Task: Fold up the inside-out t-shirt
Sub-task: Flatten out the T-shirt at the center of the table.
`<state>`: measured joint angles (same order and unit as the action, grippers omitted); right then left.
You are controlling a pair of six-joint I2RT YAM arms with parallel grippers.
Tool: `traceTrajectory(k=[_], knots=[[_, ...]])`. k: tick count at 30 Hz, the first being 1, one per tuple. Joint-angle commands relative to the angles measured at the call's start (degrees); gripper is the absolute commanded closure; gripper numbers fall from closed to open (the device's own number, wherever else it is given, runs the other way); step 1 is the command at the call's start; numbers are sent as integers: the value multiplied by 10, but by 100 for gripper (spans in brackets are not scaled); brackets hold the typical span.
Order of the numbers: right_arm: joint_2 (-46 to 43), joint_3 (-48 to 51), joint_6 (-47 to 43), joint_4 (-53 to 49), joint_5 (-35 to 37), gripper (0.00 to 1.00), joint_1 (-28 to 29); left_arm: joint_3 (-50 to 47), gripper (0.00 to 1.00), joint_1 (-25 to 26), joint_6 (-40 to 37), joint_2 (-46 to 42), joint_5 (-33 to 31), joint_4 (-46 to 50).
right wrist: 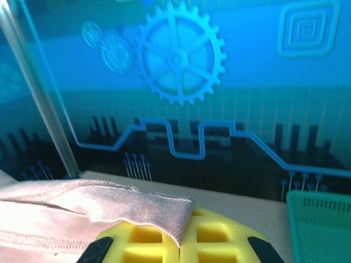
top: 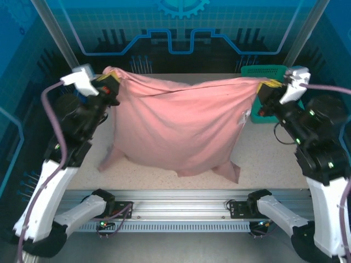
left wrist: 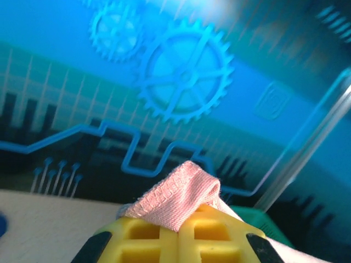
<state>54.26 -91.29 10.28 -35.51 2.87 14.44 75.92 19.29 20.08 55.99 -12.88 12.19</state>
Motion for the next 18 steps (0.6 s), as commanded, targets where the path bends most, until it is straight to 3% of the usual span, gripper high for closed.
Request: traceTrajectory(k=[1, 6, 12, 15, 18], knots=[[82, -34, -15, 84, 33, 100, -28, 55, 100, -33, -50, 78, -27, -17], [246, -253, 35, 116, -14, 100, -73, 236, 100, -82, -64, 194, 9, -48], [370, -547, 53, 59, -50, 100, -73, 456, 100, -87, -60, 252, 80, -18], [375, -584, 57, 48, -66, 100, -73, 463, 100, -87, -50, 230, 106, -21], [341, -533, 47, 37, -87, 100, -72, 394, 100, -87, -33, 182, 131, -21]])
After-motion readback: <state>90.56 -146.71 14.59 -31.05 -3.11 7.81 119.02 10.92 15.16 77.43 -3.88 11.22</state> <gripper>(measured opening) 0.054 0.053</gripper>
